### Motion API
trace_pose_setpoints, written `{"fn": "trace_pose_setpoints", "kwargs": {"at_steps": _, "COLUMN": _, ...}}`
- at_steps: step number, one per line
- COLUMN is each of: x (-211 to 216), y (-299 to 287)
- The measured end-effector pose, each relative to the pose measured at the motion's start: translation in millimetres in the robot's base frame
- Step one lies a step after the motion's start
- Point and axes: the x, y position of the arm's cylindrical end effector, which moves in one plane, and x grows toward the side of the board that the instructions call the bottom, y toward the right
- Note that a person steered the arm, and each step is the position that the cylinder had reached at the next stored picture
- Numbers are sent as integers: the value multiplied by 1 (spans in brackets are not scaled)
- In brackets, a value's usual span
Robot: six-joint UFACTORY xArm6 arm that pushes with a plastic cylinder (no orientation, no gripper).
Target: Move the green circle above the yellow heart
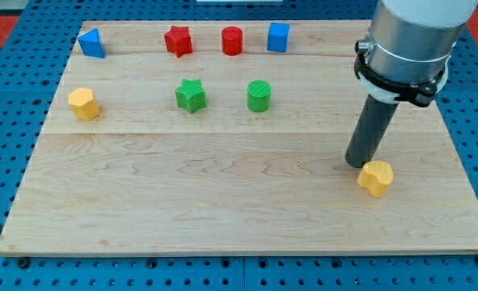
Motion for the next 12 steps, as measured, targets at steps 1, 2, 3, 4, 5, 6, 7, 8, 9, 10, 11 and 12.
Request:
{"fn": "trace_pose_setpoints", "kwargs": {"at_steps": 1, "x": -90, "y": 2}}
{"fn": "trace_pose_setpoints", "kwargs": {"at_steps": 2, "x": -179, "y": -32}}
{"fn": "trace_pose_setpoints", "kwargs": {"at_steps": 3, "x": -202, "y": -121}}
{"fn": "trace_pose_setpoints", "kwargs": {"at_steps": 4, "x": -131, "y": -147}}
{"fn": "trace_pose_setpoints", "kwargs": {"at_steps": 5, "x": -109, "y": -137}}
{"fn": "trace_pose_setpoints", "kwargs": {"at_steps": 6, "x": -83, "y": -154}}
{"fn": "trace_pose_setpoints", "kwargs": {"at_steps": 7, "x": -69, "y": -133}}
{"fn": "trace_pose_setpoints", "kwargs": {"at_steps": 8, "x": -58, "y": -98}}
{"fn": "trace_pose_setpoints", "kwargs": {"at_steps": 9, "x": -53, "y": -50}}
{"fn": "trace_pose_setpoints", "kwargs": {"at_steps": 10, "x": -92, "y": -43}}
{"fn": "trace_pose_setpoints", "kwargs": {"at_steps": 11, "x": -104, "y": -29}}
{"fn": "trace_pose_setpoints", "kwargs": {"at_steps": 12, "x": -45, "y": 8}}
